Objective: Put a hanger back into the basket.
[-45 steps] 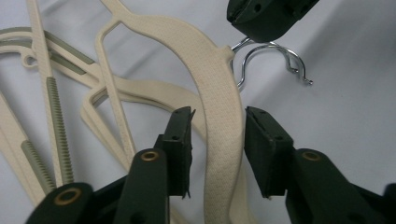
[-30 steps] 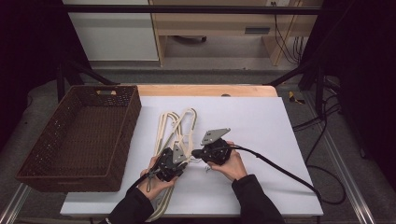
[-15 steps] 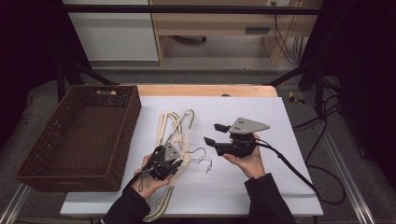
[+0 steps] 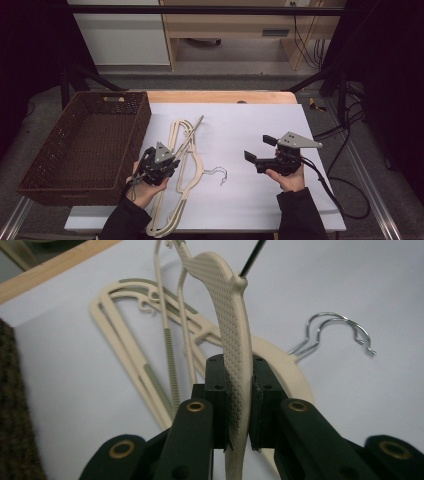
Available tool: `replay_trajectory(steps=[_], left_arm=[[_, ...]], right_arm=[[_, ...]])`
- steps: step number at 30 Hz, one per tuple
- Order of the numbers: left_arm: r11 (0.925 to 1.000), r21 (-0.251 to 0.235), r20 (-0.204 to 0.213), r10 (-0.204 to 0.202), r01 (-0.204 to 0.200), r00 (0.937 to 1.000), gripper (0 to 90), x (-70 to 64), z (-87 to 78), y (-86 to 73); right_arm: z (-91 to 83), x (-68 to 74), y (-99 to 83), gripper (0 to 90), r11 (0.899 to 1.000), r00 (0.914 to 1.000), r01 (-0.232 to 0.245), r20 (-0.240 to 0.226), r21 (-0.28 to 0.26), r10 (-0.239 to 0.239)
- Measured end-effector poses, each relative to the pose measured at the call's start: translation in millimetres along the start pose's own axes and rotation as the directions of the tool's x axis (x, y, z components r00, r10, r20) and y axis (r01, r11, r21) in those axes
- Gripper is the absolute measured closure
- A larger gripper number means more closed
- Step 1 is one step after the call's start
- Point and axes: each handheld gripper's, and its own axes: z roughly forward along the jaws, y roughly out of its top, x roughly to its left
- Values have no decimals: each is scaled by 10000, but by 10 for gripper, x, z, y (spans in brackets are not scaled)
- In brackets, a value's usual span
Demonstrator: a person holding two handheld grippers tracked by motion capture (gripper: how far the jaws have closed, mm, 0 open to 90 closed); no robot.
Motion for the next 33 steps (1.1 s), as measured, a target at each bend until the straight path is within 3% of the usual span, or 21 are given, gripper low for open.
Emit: replay_trajectory(steps=[6, 9, 13, 15, 16, 22, 25, 33], left_arm=[[9986, -171, -620, -514, 504, 9968, 851, 119, -67, -21], [9948, -277, -477, -990, 978, 9939, 858, 216, -107, -38], [9915, -534, -465, -1208, 1182, 9916, 858, 243, -133, -46], [9900, -735, -456, -1236, 1200, 9913, 859, 257, -180, -41], [9853, -1100, -362, -1354, 1307, 9901, 859, 262, -245, -28], [9733, -1861, -22, -1374, 1346, 9905, 858, 271, -494, 26], [9608, -2391, 433, -1337, 1402, 9901, 859, 263, -699, 77], [9521, -2887, 838, -799, 1009, 9933, 859, 246, -1051, 197]], right_arm=[[-86, 13, -75, 96, 9999, 10000, -85, 22, 73, 85], [-164, -1, -136, 96, 9995, 9995, -293, 92, 154, 292], [-202, -19, -173, 96, 9991, 9992, -392, 133, 150, 390], [-218, -30, -186, 93, 9990, 9991, -410, 135, 155, 408], [-226, -33, -190, 89, 9990, 9990, -425, 152, 161, 422], [-255, -33, -185, 82, 9993, 9992, -327, 239, 163, 324], [-279, -36, -176, 79, 9995, 9993, -298, 246, 87, 296], [-330, -39, -145, 52, 9997, 9982, -235, 549, -39, 236]])
